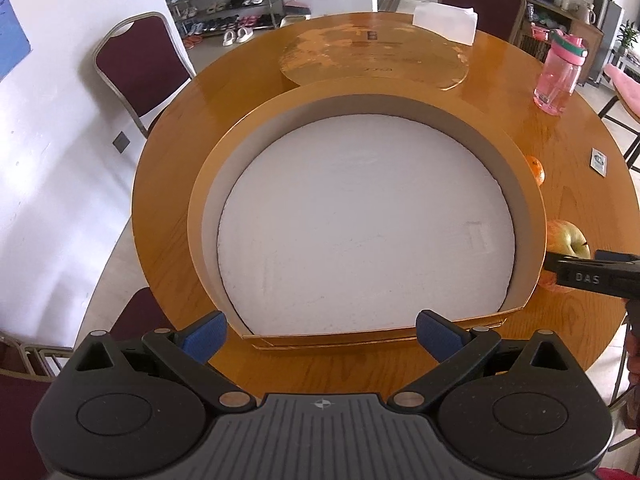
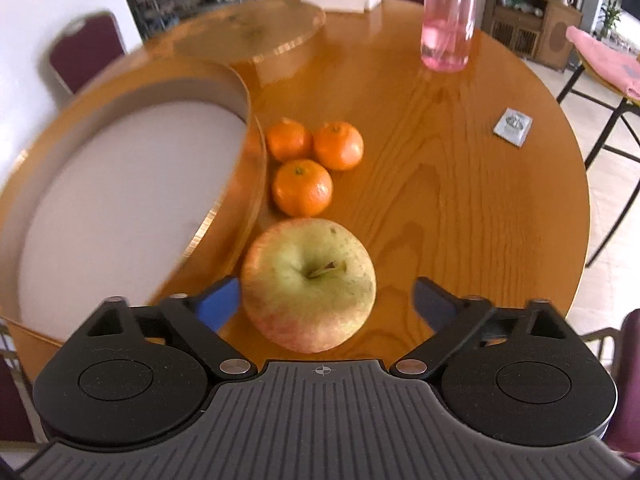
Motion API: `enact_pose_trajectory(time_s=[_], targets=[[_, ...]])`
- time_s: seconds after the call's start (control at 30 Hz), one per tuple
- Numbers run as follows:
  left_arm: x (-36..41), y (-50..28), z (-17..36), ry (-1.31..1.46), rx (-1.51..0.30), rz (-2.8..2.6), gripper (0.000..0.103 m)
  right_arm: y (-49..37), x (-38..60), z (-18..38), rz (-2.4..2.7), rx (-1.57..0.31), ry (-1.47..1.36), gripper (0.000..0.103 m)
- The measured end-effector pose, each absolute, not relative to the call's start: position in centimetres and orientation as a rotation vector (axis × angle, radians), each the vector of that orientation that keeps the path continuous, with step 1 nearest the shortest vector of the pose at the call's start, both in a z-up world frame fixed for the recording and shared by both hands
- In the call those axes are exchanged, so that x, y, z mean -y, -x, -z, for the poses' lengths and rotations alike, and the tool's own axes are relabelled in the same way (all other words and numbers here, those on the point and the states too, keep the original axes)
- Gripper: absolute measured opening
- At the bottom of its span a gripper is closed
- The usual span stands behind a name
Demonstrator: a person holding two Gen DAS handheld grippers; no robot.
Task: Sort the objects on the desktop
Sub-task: 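Move the right gripper to the apple and close on it, then carry the apple with the right gripper into the white tray and release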
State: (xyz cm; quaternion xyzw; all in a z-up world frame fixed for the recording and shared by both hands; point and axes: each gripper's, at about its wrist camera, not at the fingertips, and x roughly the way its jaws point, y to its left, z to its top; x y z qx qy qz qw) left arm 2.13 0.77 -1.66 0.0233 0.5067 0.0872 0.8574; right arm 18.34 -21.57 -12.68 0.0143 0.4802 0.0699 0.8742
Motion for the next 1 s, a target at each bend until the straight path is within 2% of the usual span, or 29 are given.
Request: enact_pose_trajectory(time_s=[0.17,0.3,0.4,0.5,0.83,1.0], targets=[[-0.4,-2.3,1.7,-0.049,-1.068,-0.187,0.102,-19.2,21.1,13.7,-0.182,-1.027,-0.019,0.089],[-0.4,-2.1,1.7,-0.040,-1.060,-0.202,0.102,-19.8,21.0,14.3,-0.190,-1.044,-0.019,0.083],[-0.4,-1.8,1.6,-0.030,-1.059,-0.219,0.102,-20.0,21.3,14.3,-0.205,-1.059,-0.018,0.083],[-0.3,-1.7,1.5,-0.025,-1.050,-0.226,0.097,-20.1,21.3,14.3,-0.206,-1.065,-0.019,0.082],[-0.8,-1.5,2.0,0.007,-1.057,-0.240,0.100,-19.2,23.6,13.9,-0.159,-1.098,-0.103,0.082],[-3.1,-2.4,2.1,0.066,-1.042,-0.251,0.100,-18.7,25.1,11.7,-0.099,-1.054,-0.147,0.082]])
